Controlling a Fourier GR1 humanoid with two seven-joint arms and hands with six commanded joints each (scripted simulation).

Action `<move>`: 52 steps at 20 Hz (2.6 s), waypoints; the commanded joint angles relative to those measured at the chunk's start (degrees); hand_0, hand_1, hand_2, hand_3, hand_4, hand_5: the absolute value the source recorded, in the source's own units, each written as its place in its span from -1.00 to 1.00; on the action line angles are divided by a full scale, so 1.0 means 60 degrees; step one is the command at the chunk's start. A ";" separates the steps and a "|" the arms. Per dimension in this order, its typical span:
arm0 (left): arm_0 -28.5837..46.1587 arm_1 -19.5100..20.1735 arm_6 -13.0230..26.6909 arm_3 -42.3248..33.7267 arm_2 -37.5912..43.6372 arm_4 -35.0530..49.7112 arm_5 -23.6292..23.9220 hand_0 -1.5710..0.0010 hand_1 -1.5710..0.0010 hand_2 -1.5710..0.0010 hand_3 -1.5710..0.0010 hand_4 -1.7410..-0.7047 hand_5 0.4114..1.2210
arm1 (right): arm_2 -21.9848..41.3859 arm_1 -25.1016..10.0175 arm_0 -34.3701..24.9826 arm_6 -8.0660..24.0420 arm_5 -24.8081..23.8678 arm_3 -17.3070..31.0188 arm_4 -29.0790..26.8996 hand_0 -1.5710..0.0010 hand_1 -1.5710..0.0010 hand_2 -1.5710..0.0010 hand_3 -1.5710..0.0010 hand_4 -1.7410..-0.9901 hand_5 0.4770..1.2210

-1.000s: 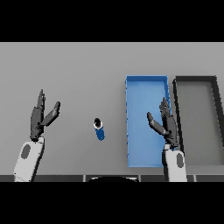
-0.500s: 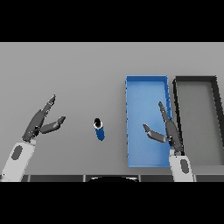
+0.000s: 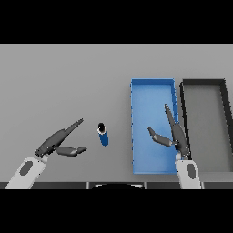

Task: Pick up the blue pipe and place it into the blue bin.

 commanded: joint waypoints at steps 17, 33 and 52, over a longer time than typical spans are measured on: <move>-0.1121 -0.3054 -0.0765 0.2323 -0.1298 -0.1355 0.0487 1.00 1.00 1.00 1.00 0.16 -0.79 | -0.0019 0.0091 0.0090 0.0076 0.0039 -0.0031 -0.0090 1.00 1.00 1.00 1.00 0.43 -0.81; -0.1360 -0.4604 -0.1473 0.3188 -0.1363 -0.0838 0.0556 -0.52 -0.61 -0.67 -0.60 -0.76 0.72 | -0.0019 -0.0009 0.0333 -0.0162 -0.0001 -0.0157 0.0042 1.00 1.00 1.00 1.00 0.50 -0.77; -0.2095 -0.5433 -0.1090 0.1509 -0.1236 -0.1377 0.0544 -0.99 -0.99 -1.00 -0.99 -0.48 1.00 | -0.0109 -0.0183 0.0182 0.0026 0.0001 -0.0071 0.0129 1.00 1.00 1.00 1.00 0.65 -0.75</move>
